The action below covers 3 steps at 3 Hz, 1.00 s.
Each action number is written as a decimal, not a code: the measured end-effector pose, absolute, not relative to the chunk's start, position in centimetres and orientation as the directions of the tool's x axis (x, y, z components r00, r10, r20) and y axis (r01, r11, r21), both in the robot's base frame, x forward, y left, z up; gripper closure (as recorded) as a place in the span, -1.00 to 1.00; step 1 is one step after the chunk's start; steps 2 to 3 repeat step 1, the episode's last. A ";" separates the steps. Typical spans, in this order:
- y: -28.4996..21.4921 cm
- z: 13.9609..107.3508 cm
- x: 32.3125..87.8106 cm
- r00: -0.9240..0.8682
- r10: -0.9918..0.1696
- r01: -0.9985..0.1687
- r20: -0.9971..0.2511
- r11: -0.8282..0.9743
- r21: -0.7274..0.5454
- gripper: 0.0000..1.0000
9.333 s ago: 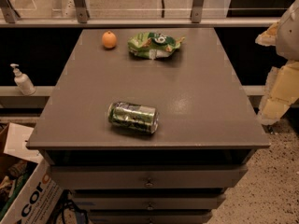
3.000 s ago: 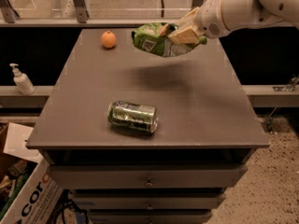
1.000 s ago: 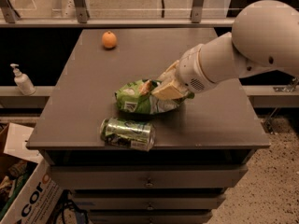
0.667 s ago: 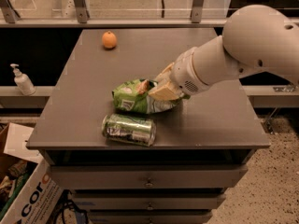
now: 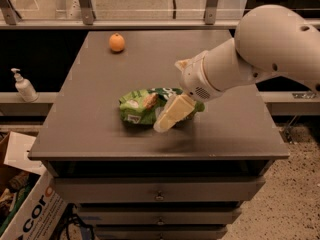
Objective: Move green rice chip bag near green can
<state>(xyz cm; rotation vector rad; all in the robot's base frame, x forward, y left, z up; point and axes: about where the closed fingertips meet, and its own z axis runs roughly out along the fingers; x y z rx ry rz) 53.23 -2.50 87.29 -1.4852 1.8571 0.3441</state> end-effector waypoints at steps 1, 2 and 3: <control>-2.5 87.3 53.2 -0.075 -0.735 -0.927 -0.674 0.300 -0.224 -1.00; -2.5 87.3 53.2 -0.075 -0.735 -0.927 -0.674 0.300 -0.224 -1.00; -2.5 87.3 53.2 -0.075 -0.735 -0.927 -0.674 0.300 -0.224 -1.00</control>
Offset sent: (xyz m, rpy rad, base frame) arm 0.0000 0.0000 0.0000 0.0000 0.0000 0.0000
